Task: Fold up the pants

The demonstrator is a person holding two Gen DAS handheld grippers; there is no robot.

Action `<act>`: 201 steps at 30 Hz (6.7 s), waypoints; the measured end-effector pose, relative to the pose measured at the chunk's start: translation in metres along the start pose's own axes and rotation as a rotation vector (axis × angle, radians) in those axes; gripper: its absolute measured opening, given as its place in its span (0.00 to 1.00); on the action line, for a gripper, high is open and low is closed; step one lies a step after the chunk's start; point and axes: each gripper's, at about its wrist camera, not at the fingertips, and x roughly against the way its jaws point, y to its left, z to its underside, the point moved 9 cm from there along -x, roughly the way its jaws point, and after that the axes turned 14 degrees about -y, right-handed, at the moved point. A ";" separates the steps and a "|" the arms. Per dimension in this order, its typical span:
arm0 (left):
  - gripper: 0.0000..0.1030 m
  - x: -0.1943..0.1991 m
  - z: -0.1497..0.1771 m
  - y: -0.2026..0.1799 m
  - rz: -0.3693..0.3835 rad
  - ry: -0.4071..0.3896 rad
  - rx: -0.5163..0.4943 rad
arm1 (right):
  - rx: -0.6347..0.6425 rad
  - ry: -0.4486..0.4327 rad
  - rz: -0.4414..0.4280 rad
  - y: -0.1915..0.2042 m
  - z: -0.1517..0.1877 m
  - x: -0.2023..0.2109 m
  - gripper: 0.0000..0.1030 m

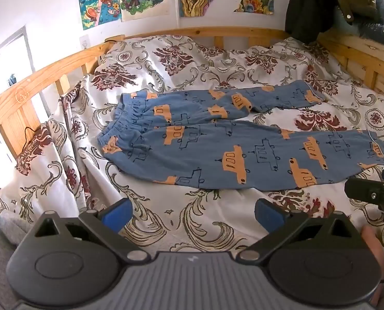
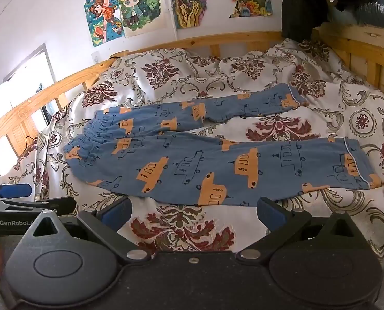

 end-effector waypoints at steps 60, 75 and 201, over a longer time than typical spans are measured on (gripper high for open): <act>1.00 0.001 0.003 0.002 -0.019 -0.003 -0.033 | -0.128 0.060 0.001 -0.012 -0.006 -0.003 1.00; 1.00 -0.057 -0.079 0.009 0.139 0.042 -0.125 | 0.047 -0.007 -0.198 0.002 -0.093 -0.051 1.00; 0.01 -0.172 -0.039 0.075 0.496 0.038 -0.794 | 0.919 0.039 -0.413 0.106 0.025 -0.192 0.00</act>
